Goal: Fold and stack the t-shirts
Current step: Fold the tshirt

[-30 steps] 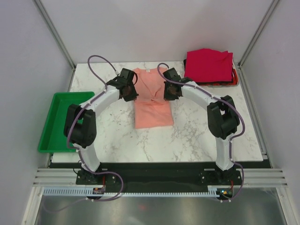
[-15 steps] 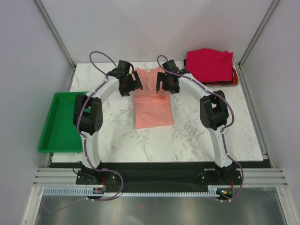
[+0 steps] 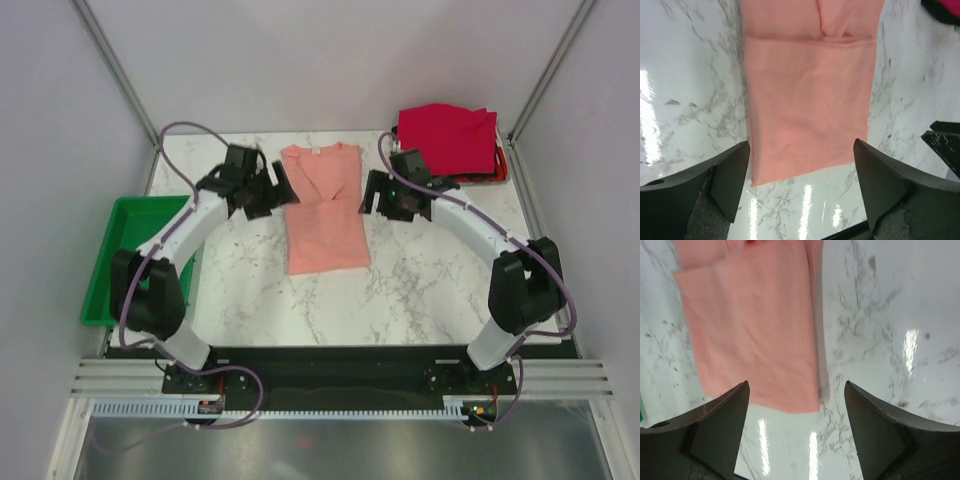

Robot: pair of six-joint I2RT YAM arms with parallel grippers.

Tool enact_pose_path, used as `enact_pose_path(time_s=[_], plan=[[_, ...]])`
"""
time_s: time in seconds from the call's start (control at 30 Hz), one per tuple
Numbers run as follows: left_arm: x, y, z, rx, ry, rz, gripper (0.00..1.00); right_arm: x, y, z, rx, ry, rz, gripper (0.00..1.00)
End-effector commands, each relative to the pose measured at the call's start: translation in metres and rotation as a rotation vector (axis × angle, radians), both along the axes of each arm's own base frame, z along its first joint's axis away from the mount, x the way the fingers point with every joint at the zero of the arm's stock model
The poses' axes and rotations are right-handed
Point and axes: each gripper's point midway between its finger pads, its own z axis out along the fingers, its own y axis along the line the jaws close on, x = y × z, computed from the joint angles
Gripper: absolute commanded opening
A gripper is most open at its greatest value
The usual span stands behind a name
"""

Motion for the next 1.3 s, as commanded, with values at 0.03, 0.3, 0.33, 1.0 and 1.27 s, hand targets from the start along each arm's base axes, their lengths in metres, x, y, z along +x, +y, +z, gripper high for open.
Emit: enact_pose_path(time_s=[0.03, 0.3, 0.33, 1.0, 1.27], plan=[[-0.059, -0.014, -0.033, -0.093, 0.018, -0.052, 0.9, -0.047, 0.014, -0.035, 0.139, 0.076, 0.07, 0.82], [-0.112, -0.015, -0.09, -0.213, 0.062, -0.033, 0.88, -0.085, 0.022, -0.081, 0.277, 0.141, 0.082, 0.76], [-0.114, -0.015, -0.094, -0.215, 0.067, -0.032, 0.88, -0.085, 0.022, -0.084, 0.28, 0.147, 0.081, 0.75], [-0.133, -0.012, -0.149, -0.23, 0.141, 0.086, 0.68, -0.089, 0.015, -0.134, 0.284, 0.253, 0.045, 0.25], [-0.124, -0.013, -0.15, -0.229, 0.121, 0.106, 0.27, -0.083, 0.013, -0.13, 0.293, 0.245, 0.041, 0.04]])
